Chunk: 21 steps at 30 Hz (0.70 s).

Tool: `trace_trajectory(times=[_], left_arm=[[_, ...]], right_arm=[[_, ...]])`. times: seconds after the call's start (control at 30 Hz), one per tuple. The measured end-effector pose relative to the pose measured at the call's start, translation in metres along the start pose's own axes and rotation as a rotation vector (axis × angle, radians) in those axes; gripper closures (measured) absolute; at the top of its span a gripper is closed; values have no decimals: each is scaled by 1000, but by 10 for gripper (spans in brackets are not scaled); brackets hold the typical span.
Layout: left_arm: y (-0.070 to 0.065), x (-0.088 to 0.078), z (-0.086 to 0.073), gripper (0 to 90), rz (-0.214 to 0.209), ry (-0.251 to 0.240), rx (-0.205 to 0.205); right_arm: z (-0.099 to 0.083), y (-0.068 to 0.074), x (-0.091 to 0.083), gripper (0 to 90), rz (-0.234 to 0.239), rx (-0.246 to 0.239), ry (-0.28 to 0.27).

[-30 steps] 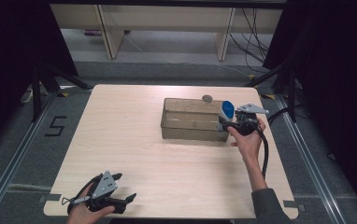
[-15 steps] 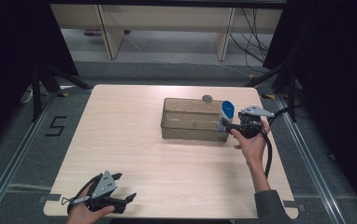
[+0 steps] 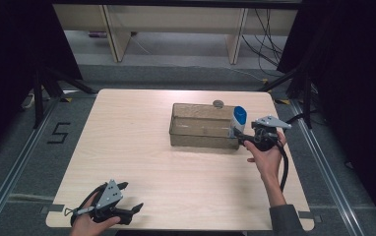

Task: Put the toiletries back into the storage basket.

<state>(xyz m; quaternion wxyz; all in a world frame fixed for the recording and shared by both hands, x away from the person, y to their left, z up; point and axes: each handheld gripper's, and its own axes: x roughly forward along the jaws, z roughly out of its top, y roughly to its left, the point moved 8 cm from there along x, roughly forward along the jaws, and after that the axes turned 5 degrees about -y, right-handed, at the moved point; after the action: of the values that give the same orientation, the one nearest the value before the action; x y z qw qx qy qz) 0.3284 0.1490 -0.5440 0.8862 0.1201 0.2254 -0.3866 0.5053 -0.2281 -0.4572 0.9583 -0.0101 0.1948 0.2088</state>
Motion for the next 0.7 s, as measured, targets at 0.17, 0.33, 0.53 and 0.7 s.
trace_trajectory(times=[0.17,0.33,0.53,0.7], left_arm=[[0,0,0,149,3,-1,-6],[0,0,0,149,2,4,3],[0,0,0,149,2,0,-2],[0,0,0,149,2,0,-3]], right_arm=[[-2,7,-4,257,5,-8,7],[-4,10,-6,245,15,-22,12],[-7,11,-8,200,12,-30,6],[-7,15,-11,156,19,-12,9]])
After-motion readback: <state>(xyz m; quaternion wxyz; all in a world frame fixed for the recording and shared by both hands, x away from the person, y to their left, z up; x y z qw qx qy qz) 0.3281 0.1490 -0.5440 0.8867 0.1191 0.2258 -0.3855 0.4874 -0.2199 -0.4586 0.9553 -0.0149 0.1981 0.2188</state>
